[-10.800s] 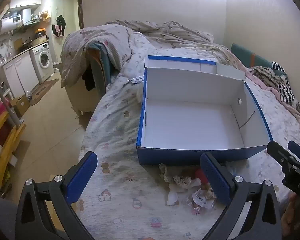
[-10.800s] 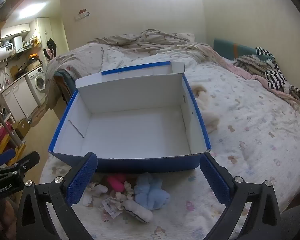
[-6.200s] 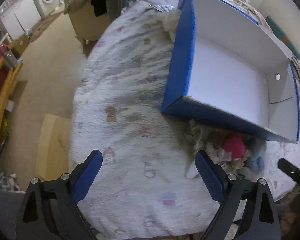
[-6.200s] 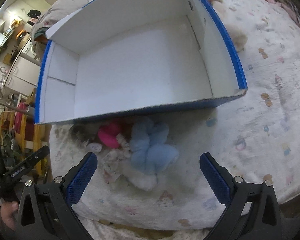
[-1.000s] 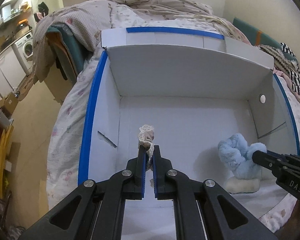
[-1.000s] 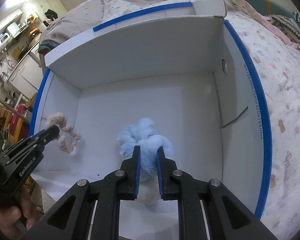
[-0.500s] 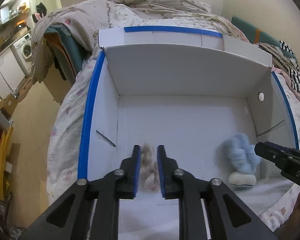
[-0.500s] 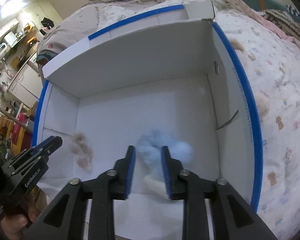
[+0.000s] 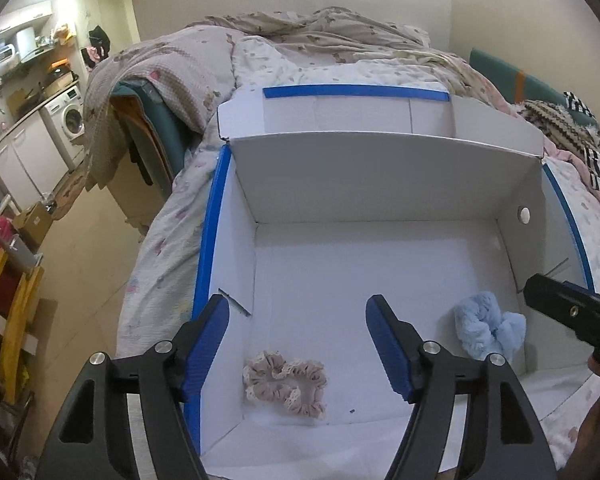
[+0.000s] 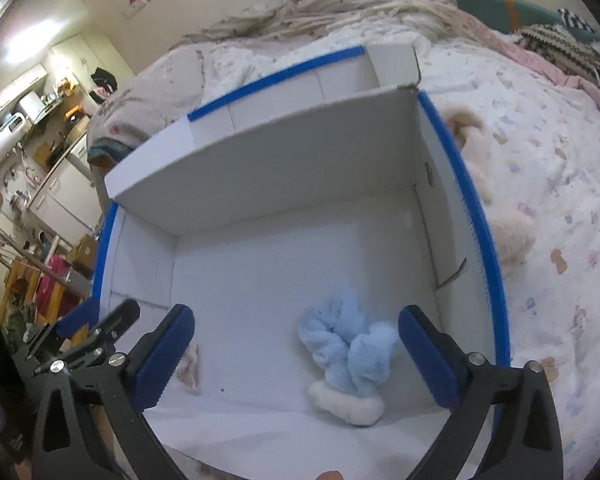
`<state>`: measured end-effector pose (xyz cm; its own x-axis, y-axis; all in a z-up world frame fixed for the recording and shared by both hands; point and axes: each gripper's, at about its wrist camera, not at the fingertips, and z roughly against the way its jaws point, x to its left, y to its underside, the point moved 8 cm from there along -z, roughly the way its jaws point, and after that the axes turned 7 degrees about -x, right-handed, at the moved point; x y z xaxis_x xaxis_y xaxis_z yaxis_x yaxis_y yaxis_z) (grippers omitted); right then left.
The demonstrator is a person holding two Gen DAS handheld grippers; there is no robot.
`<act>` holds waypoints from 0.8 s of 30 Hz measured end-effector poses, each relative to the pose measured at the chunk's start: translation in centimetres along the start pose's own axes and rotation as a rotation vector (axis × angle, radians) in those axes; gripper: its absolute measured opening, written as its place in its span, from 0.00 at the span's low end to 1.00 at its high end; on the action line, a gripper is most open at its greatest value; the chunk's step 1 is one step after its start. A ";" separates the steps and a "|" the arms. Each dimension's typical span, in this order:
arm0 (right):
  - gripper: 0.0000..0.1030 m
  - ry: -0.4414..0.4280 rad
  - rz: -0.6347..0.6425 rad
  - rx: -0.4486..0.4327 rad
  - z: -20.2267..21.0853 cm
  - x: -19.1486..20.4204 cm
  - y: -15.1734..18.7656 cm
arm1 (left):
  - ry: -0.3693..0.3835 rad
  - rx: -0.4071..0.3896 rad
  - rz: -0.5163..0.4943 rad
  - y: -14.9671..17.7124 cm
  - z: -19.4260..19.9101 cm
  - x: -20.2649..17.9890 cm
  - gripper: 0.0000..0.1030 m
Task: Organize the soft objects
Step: 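Open both tools to drop the scrunchies into the box, then withdraw both tools from the box back toward the pile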
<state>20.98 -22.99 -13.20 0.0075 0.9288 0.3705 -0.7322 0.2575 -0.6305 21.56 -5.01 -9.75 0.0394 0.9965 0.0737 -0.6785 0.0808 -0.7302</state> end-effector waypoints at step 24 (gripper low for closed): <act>1.00 -0.004 -0.050 -0.093 3.4 -0.6 -0.6 | -0.015 -0.032 0.040 0.1 3.6 1.4 0.67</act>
<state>19.11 -24.62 -10.77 0.0392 0.9131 0.4059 -0.6643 0.3272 -0.6721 18.89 -3.70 -7.24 0.0015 0.9985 0.0540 -0.6551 0.0418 -0.7543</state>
